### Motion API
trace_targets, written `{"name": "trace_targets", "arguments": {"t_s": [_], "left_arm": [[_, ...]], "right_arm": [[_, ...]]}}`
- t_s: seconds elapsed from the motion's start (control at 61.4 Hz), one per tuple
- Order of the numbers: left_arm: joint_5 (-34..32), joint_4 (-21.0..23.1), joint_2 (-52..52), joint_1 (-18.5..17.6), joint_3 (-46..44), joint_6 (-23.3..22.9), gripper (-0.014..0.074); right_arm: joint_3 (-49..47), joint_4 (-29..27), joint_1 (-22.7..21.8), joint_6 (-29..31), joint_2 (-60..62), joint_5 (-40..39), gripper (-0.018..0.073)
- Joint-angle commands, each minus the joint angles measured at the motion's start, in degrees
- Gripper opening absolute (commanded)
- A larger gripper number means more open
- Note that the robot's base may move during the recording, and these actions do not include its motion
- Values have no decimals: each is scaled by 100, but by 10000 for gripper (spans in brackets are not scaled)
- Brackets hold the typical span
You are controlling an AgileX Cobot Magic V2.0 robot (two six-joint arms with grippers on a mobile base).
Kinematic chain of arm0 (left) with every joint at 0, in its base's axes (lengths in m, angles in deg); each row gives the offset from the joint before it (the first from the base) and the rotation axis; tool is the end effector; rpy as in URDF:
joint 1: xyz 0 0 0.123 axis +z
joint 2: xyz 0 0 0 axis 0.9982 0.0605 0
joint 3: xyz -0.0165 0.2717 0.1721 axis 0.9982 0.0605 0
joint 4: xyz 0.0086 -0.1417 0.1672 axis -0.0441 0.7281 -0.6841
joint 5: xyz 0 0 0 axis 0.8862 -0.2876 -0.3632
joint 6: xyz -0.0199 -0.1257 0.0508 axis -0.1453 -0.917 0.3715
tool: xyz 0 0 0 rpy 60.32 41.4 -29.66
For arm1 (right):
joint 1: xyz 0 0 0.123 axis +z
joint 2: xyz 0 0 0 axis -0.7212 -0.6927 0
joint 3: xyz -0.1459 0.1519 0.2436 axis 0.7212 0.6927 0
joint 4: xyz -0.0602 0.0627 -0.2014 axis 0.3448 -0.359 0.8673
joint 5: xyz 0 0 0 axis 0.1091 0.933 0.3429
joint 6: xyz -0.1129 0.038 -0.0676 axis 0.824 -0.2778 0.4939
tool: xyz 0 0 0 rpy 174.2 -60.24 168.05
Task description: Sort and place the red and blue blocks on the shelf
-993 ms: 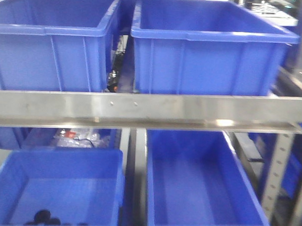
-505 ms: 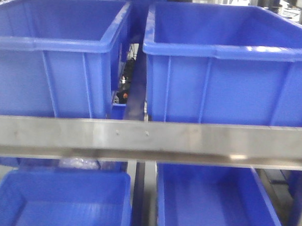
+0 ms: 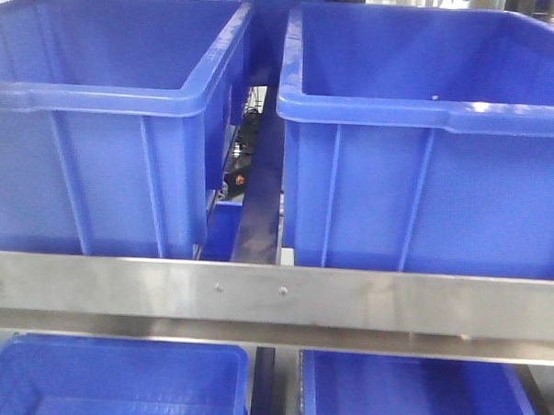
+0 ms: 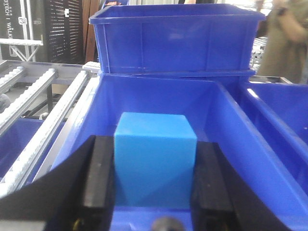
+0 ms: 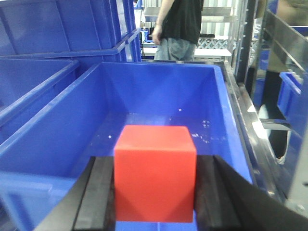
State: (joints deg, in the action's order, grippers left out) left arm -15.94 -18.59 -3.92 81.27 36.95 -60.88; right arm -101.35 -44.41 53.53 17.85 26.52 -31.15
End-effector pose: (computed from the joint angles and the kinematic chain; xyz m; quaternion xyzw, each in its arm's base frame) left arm 0.0631 -0.0094 0.3447 0.0146 0.6915 -0.0703 0.7188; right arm 0.0514 0.0068 0.3102 -0.0269 0.6848 0.0658 0.7252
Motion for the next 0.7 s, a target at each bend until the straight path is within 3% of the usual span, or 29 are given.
{"name": "trace_targets", "arguments": {"t_s": [0.0, 0.684], "left_arm": [[-526, 9, 23, 2, -177, 1, 122], [-526, 9, 74, 2, -177, 1, 122]], "right_arm": [[-182, 32, -33, 64, -50, -517, 57], [-182, 32, -33, 64, -79, -516, 57]]}}
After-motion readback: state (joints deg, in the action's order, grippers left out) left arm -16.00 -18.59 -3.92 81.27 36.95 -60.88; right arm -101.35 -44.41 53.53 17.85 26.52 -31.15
